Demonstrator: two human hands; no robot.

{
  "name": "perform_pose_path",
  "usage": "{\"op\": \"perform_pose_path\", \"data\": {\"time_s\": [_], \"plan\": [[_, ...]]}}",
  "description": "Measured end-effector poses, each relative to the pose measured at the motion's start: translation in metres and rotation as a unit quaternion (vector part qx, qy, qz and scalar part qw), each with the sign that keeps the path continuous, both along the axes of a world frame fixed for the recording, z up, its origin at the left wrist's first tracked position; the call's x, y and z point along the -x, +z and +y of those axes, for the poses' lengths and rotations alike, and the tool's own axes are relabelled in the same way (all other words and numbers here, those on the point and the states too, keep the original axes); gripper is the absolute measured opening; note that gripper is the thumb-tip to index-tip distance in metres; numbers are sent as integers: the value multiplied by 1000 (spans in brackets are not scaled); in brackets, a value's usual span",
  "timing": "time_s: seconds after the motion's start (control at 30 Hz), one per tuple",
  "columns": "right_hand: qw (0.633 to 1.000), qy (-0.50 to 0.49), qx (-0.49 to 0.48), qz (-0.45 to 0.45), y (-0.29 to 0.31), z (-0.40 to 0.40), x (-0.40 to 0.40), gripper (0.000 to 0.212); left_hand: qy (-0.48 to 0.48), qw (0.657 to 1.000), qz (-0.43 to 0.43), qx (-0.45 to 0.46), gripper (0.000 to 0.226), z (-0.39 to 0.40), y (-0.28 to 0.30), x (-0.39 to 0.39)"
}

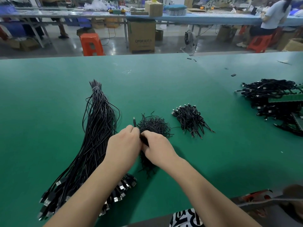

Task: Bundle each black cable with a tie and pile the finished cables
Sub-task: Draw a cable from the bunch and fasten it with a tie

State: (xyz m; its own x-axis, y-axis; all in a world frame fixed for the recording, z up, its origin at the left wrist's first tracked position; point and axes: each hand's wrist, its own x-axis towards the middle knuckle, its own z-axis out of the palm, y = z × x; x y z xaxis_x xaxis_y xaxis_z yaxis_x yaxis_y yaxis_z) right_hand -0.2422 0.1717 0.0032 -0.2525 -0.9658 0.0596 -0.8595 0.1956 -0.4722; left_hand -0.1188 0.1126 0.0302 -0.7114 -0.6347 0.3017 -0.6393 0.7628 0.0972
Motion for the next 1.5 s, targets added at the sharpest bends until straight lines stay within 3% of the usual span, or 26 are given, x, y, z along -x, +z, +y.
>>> {"op": "perform_pose_path", "data": {"time_s": [0.07, 0.13, 0.2, 0.27, 0.47, 0.6, 0.7, 0.8, 0.9, 1.0, 1.07, 1.13, 1.3, 1.37, 1.43, 1.5], "plan": [[973, 10, -41, -226, 7, -1, 7, 22, -35, 998, 26, 38, 27, -5, -2, -4], [889, 15, -65, -452, 15, 2, 16, 20, -64, 993, 73, 74, 20, -9, -7, -7], [813, 1, -68, -578, 19, 4, 25, 19, -82, 986, 111, 89, 10, -12, -11, -10], [780, -12, -66, -622, 20, 5, 28, 23, -93, 983, 126, 91, 20, -10, -12, -11], [755, -26, -26, -655, 17, 5, 25, 13, -99, 980, 148, 86, 23, -4, -7, -11], [747, -44, -25, -663, 17, 6, 27, 6, -110, 978, 174, -45, 3, -7, -4, -16], [745, -46, -34, -664, 16, 6, 28, 8, -124, 971, 169, -112, 6, -11, -2, -18], [754, -32, -44, -655, 16, 7, 29, 15, -147, 973, 154, -85, 1, -12, 2, -19], [752, -23, -56, -657, 14, 9, 30, 20, -177, 978, 110, 4, 21, -11, 9, -18], [747, -17, -43, -663, 10, 8, 29, 17, -168, 979, 108, 28, 19, -11, 9, -16], [765, -19, 5, -644, 7, 7, 31, 19, -113, 983, 143, -34, 4, -10, 6, -15], [814, 3, 64, -578, 5, 8, 33, 32, -39, 976, 179, -113, 5, -11, 2, -13], [908, 32, 139, -393, 7, 8, 33, 52, 8, 920, 258, -296, 14, -15, 1, -10], [932, 19, 167, -321, 9, 6, 35, 36, -12, 916, 263, -303, 15, -12, 3, -10], [936, 21, 171, -307, 10, 5, 36, 10, -39, 931, 256, -258, 13, -8, 4, -8], [932, 13, 152, -328, 9, 5, 32, 9, -66, 952, 236, -185, 9, -6, 4, -8]]}}
